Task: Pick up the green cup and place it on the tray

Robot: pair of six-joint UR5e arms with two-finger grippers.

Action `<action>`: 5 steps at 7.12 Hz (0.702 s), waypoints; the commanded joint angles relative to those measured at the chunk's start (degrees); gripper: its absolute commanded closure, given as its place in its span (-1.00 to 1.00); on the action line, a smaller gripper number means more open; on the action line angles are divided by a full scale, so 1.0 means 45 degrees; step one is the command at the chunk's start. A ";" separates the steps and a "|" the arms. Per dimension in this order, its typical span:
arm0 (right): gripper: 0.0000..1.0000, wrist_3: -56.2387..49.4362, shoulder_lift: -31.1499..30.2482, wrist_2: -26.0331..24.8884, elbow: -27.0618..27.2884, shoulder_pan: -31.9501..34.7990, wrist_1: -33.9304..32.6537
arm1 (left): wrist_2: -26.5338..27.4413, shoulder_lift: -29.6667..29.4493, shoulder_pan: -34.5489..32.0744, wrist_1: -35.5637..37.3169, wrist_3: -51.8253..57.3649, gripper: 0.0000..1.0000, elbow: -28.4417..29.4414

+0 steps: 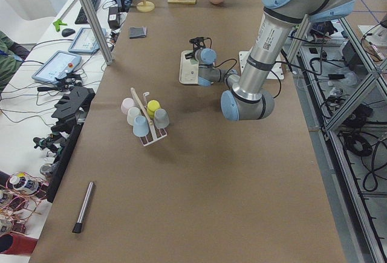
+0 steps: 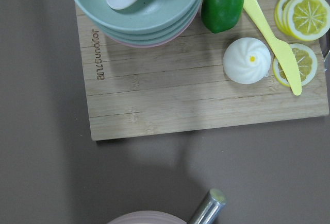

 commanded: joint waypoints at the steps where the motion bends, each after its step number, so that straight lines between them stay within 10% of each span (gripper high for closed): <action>1: -1.00 -0.0045 0.0615 -0.0616 0.0029 -0.0320 -0.0875 | 0.0000 -0.0010 -0.0040 -0.1430 -0.0010 0.44 0.0263; 5: -1.00 -0.0201 0.0577 -0.1298 0.0088 -0.0379 -0.0836 | -0.0058 0.0030 -0.0060 -0.5110 -0.0553 0.44 0.2060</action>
